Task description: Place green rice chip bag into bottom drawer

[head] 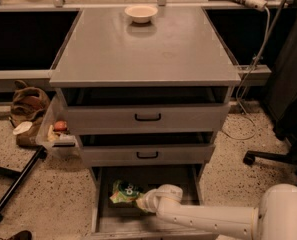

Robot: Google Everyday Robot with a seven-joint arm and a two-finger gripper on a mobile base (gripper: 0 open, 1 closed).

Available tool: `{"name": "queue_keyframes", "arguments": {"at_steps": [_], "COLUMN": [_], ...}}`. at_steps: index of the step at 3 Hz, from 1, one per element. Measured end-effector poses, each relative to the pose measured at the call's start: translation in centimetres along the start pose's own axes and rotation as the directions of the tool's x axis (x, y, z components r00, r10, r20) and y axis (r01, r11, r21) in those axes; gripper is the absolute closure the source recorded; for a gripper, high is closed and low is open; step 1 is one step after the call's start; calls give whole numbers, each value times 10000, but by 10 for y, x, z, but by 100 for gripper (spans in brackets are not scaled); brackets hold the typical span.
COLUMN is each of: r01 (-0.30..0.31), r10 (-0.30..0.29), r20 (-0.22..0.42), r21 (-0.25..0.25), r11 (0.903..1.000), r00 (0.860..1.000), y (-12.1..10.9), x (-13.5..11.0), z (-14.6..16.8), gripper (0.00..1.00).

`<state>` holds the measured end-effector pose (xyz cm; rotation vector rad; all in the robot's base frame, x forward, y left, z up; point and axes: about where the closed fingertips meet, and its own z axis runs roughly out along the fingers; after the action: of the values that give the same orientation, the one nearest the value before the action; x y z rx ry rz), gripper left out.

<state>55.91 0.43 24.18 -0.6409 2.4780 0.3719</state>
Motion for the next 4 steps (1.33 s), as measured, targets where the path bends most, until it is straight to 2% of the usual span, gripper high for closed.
{"name": "queue_keyframes", "arguments": {"at_steps": [1,2,3,4], "r01": [-383,-567,-507,-506], "r10": [392,576,492,489], "r20": [-539,-1123,-1417,-1439], "r21": [181,117,-70,-85], "r11": [9991,9983,9987,9987], "r00": [9978,9920,9887,9884], "y": [-13,-20,-20,-19], "x": [17,35,46,47], "z": [8,23,32,33], "gripper": [100,100,100,80]}}
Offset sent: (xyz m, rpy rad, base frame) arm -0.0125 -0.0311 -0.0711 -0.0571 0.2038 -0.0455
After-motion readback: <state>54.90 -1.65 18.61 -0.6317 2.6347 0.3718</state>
